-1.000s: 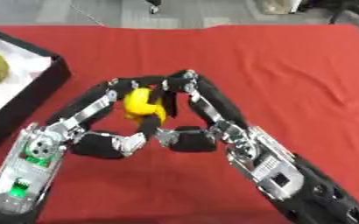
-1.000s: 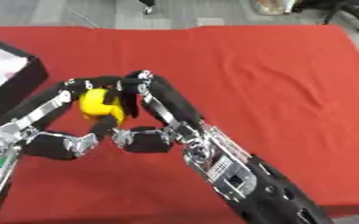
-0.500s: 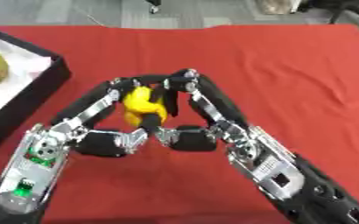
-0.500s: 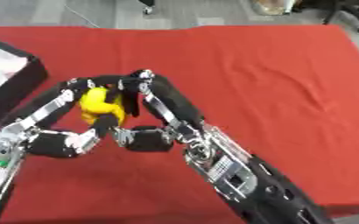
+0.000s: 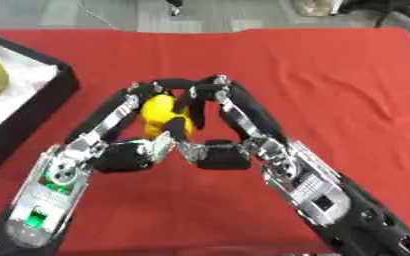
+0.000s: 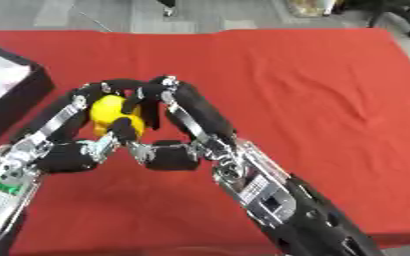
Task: Pick up the objects with one hand, pass them to the other hand, and then place them into the box on the other side of the table.
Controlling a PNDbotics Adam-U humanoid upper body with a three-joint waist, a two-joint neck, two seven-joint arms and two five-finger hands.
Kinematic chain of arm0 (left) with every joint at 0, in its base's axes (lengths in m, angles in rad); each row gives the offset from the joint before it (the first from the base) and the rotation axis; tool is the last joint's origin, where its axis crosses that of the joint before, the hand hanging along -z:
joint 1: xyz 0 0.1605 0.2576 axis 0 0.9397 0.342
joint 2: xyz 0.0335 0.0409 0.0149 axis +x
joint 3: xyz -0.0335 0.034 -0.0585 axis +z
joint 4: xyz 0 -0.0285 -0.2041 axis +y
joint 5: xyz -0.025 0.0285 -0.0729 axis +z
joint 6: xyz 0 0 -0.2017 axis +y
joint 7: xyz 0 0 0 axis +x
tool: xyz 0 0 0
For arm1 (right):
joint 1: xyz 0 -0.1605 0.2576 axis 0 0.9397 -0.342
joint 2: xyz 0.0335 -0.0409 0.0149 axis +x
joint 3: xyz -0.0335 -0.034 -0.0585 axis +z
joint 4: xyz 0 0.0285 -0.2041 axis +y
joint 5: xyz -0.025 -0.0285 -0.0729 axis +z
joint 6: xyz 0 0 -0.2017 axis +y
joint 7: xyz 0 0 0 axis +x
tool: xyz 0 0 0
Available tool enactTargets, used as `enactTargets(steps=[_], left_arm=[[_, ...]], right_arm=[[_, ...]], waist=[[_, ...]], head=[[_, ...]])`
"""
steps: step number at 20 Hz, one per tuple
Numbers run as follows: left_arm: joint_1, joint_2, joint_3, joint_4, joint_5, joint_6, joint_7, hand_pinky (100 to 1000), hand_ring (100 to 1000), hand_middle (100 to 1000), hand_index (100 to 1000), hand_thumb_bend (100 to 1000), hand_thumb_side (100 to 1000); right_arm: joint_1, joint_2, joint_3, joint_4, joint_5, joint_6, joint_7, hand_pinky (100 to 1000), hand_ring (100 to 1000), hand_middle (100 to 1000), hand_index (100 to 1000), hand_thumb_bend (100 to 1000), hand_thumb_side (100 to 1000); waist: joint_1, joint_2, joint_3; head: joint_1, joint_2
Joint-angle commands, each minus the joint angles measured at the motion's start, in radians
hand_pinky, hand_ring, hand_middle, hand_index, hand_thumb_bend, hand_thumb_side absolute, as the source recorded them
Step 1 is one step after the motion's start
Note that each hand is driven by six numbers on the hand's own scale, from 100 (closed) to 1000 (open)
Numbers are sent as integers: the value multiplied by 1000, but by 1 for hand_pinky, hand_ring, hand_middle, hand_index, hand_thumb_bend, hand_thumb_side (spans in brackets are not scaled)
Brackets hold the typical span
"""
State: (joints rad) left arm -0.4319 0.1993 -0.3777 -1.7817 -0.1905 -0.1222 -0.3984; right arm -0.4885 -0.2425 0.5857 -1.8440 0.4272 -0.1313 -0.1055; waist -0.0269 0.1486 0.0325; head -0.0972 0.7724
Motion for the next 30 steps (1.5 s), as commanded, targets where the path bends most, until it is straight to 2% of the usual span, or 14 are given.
enactTargets(steps=[1, 2, 3, 4, 7, 8, 9, 10, 15, 16, 24, 25, 30], left_arm=[[-9, -12, -29, 2, 12, 29, 3, 201, 314, 100, 124, 100, 532], [-9, -13, -28, 3, 18, 37, 7, 198, 310, 100, 120, 100, 529], [-9, -13, -26, 4, 24, 46, 11, 196, 306, 100, 117, 100, 570], [-8, -14, -24, 5, 28, 53, 14, 194, 303, 100, 116, 100, 528], [-6, -13, -17, 4, 36, 68, 19, 189, 296, 100, 113, 100, 530], [-5, -13, -15, 4, 38, 72, 19, 186, 292, 100, 111, 100, 529], [-4, -13, -13, 3, 39, 74, 19, 184, 290, 100, 111, 100, 530], [-2, -14, -11, 3, 41, 76, 18, 181, 286, 100, 110, 100, 530], [4, -15, -1, 4, 47, 88, 11, 170, 280, 100, 108, 100, 521], [5, -15, 1, 4, 48, 91, 9, 167, 278, 100, 108, 100, 522], [7, -15, 7, 0, 51, 98, 3, 167, 277, 100, 108, 100, 522], [12, -13, 14, 2, 49, 100, 0, 136, 257, 100, 100, 100, 502], [22, -10, 38, -1, 47, 97, -32, 120, 254, 100, 100, 100, 471]], right_arm=[[-23, 16, -4, -59, 9, -22, 11, 780, 335, 516, 310, 100, 100], [-23, 15, -6, -63, 12, -27, 19, 781, 337, 520, 343, 100, 100], [-22, 15, -8, -68, 14, -34, 29, 785, 345, 532, 408, 100, 100], [-22, 14, -12, -73, 18, -42, 42, 787, 349, 536, 443, 100, 100], [-20, 8, -33, -94, 22, -55, 73, 790, 356, 552, 536, 100, 100], [-21, 3, -42, -103, 22, -56, 83, 794, 363, 564, 591, 100, 137], [-22, -2, -50, -112, 23, -57, 94, 795, 363, 565, 597, 100, 100], [-24, -8, -59, -123, 23, -57, 103, 798, 371, 574, 640, 100, 134], [-35, -35, -108, -155, 31, -60, 124, 807, 389, 595, 707, 100, 216], [-38, -40, -115, -155, 35, -64, 124, 809, 393, 600, 723, 100, 256], [-41, -49, -130, -156, 47, -73, 121, 810, 394, 601, 725, 100, 263], [-50, -57, -139, -156, 52, -74, 123, 830, 421, 644, 811, 223, 486], [-86, -123, -220, -156, 123, -102, 118, 839, 434, 661, 833, 268, 497]], waist=[[1, -13, -1], [0, -13, -1], [0, -13, -1], [-1, -13, -1], [-2, -15, -3], [-2, -15, -4], [-3, -16, -5], [-3, -16, -6], [-3, -18, -9], [-3, -19, -10], [-3, -20, -10], [-5, -24, -15], [-6, -30, -13]], head=[[2, -2], [3, -2], [4, -2], [5, -2], [8, -2], [10, -2], [11, -2], [12, -2], [16, -2], [16, -2], [15, -2], [20, -2], [18, -2]])
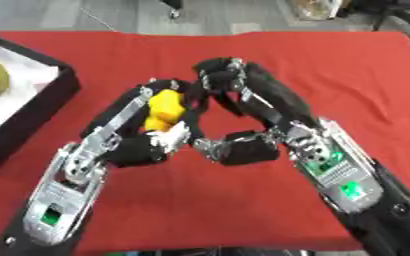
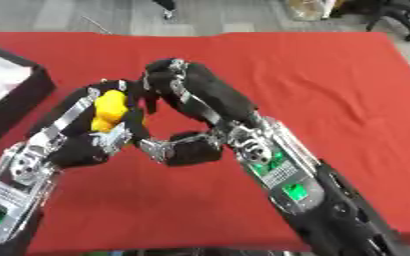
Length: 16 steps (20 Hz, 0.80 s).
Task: Pick up the objects with one hand, pass them to the other hand, and then place them into the box on the other side of the table.
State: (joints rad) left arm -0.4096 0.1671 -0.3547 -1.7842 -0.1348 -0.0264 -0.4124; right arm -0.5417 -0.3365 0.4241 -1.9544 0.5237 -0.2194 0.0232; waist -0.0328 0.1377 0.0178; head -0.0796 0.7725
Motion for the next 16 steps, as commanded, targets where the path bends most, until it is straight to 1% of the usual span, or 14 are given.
enactTargets(steps=[1, 5, 13, 16], left_arm=[[2, 24, 20, 0, -9, 2, -22, 114, 251, 100, 100, 100, 469], [10, 25, 39, -8, -15, 6, -32, 112, 249, 100, 100, 100, 473], [23, 28, 66, -20, -23, 14, -35, 114, 249, 100, 100, 100, 482], [27, 46, 78, -34, -26, 7, -29, 116, 251, 100, 100, 100, 491]], right_arm=[[-42, -36, -67, -46, 43, -16, -11, 843, 441, 669, 842, 297, 488], [-70, -60, -95, -46, 101, -23, -18, 850, 456, 686, 857, 346, 466], [-87, -93, -134, -46, 150, -27, -42, 857, 475, 701, 871, 371, 451], [-87, -104, -149, -46, 164, -28, -52, 858, 479, 703, 872, 374, 443]], waist=[[0, -21, 2], [0, -24, 3], [0, -27, 3], [0, -29, 2]], head=[[0, -3], [-3, -3], [-8, -3], [-9, -3]])
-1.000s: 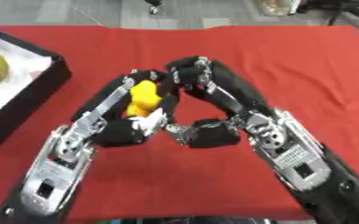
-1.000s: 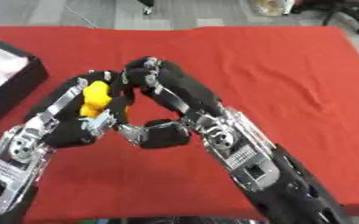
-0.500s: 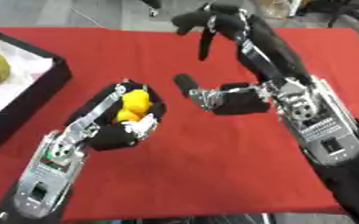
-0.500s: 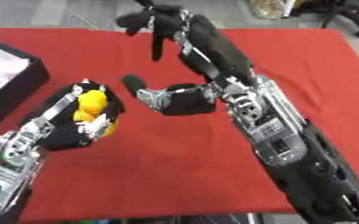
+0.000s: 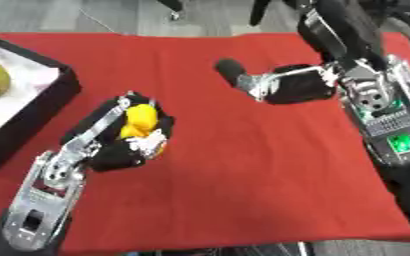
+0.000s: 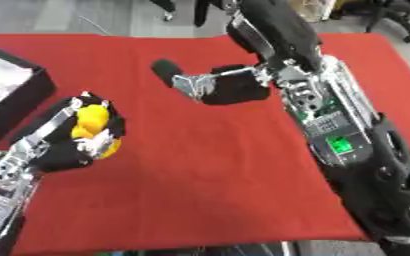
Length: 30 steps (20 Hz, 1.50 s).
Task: Pick up the objects with one hand, pass them to the other hand, and then place them into the box on the other side of the table.
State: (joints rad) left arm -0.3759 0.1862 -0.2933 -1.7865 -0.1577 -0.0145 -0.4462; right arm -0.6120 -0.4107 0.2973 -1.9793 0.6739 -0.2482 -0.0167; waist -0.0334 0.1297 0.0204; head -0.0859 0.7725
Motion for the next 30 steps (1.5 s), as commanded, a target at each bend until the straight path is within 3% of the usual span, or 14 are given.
enactTargets(steps=[1, 4, 6, 10, 12, 15, 18, 22, 30], left_arm=[[-8, 41, 25, -43, -7, -11, 10, 119, 254, 100, 100, 100, 508], [-12, 103, 67, -92, -37, -42, 42, 126, 255, 100, 105, 100, 511], [-7, 150, 105, -114, -65, -60, 70, 131, 253, 100, 110, 100, 503], [-3, 250, 199, -103, -126, -76, 131, 152, 242, 100, 126, 100, 443], [-11, 297, 242, -70, -155, -68, 159, 164, 228, 100, 135, 100, 394], [-36, 367, 278, -4, -198, -39, 202, 181, 213, 100, 147, 100, 191], [-63, 440, 288, 68, -242, 1, 247, 190, 207, 100, 154, 100, 125], [-95, 526, 269, 154, -296, 53, 300, 118, 201, 100, 162, 100, 100], [-101, 721, 199, 355, -419, 177, 424, 184, 211, 100, 193, 161, 100]], right_arm=[[-14, -37, -28, -21, 18, 0, -15, 860, 483, 706, 875, 370, 436], [4, -68, -43, -21, 33, -2, -22, 862, 486, 710, 877, 364, 428], [17, -89, -48, -21, 38, -7, -27, 863, 487, 711, 878, 358, 422], [39, -115, -38, -21, 33, -24, -19, 863, 478, 711, 878, 326, 433], [48, -118, -27, -21, 27, -29, -9, 862, 471, 708, 877, 294, 449], [58, -116, -12, -21, 14, -35, 7, 861, 464, 706, 875, 282, 456], [67, -107, 2, -21, 2, -40, 19, 860, 460, 704, 873, 273, 460], [67, -94, 13, -21, -8, -45, 28, 859, 457, 702, 873, 265, 462], [52, -65, 28, -21, -20, -49, 35, 858, 453, 699, 871, 239, 475]], waist=[[2, -24, 0], [12, -34, 4], [21, -42, 5], [40, -55, 1], [47, -61, -2], [53, -67, -11], [55, -71, -24], [52, -70, -44], [44, -55, -95]], head=[[-3, -3], [22, -3], [89, -3], [261, -3], [309, -3], [363, -3], [414, -3], [422, -3], [356, -24]])
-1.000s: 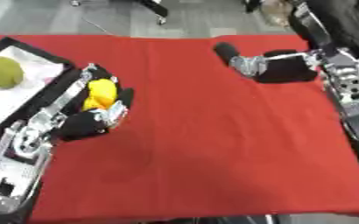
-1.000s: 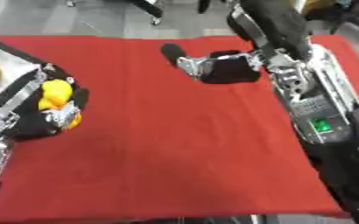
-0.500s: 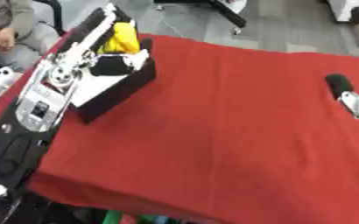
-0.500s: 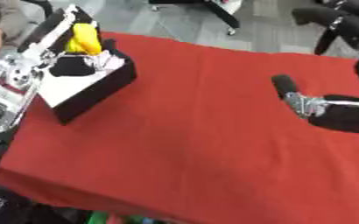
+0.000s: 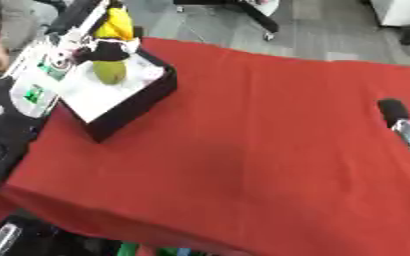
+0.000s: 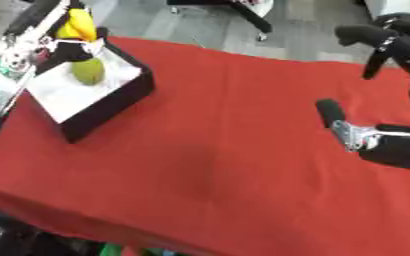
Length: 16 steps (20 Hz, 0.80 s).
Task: Pick up the objects with one hand, pass them to the other hand, and then place them into the box on the other side of the table.
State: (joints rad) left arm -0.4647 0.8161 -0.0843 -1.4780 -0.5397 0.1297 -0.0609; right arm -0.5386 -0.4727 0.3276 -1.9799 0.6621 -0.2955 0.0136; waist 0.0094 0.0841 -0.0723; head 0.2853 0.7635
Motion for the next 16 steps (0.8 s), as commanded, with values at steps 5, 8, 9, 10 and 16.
enactTargets(steps=[5, 8, 9, 10, 16], left_arm=[[2, 113, -60, 176, -117, 112, 66, 284, 245, 184, 291, 217, 136], [8, 111, -81, 256, -166, 139, 48, 613, 450, 505, 607, 277, 260], [8, 109, -87, 283, -183, 137, 35, 725, 534, 595, 698, 311, 294], [6, 108, -89, 310, -199, 131, 20, 811, 638, 706, 786, 369, 335], [-31, 97, -79, 465, -295, 47, -73, 959, 838, 895, 958, 505, 493]], right_arm=[[-19, -1, -3, -20, -9, 2, 5, 858, 453, 697, 870, 232, 475], [-17, -2, -3, -20, -9, 5, 4, 858, 453, 698, 871, 232, 474], [-17, -2, -3, -20, -9, 5, 4, 858, 453, 698, 871, 231, 474], [-17, -2, -4, -20, -9, 6, 3, 858, 454, 698, 871, 232, 474], [-13, -2, -5, -20, -8, 9, 3, 859, 453, 697, 872, 232, 475]], waist=[[3, -8, -20], [6, -9, -24], [7, -10, -25], [8, -10, -25], [7, -15, -25]], head=[[-34, -22], [-46, -23], [-50, -23], [-56, -24], [-75, -25]])
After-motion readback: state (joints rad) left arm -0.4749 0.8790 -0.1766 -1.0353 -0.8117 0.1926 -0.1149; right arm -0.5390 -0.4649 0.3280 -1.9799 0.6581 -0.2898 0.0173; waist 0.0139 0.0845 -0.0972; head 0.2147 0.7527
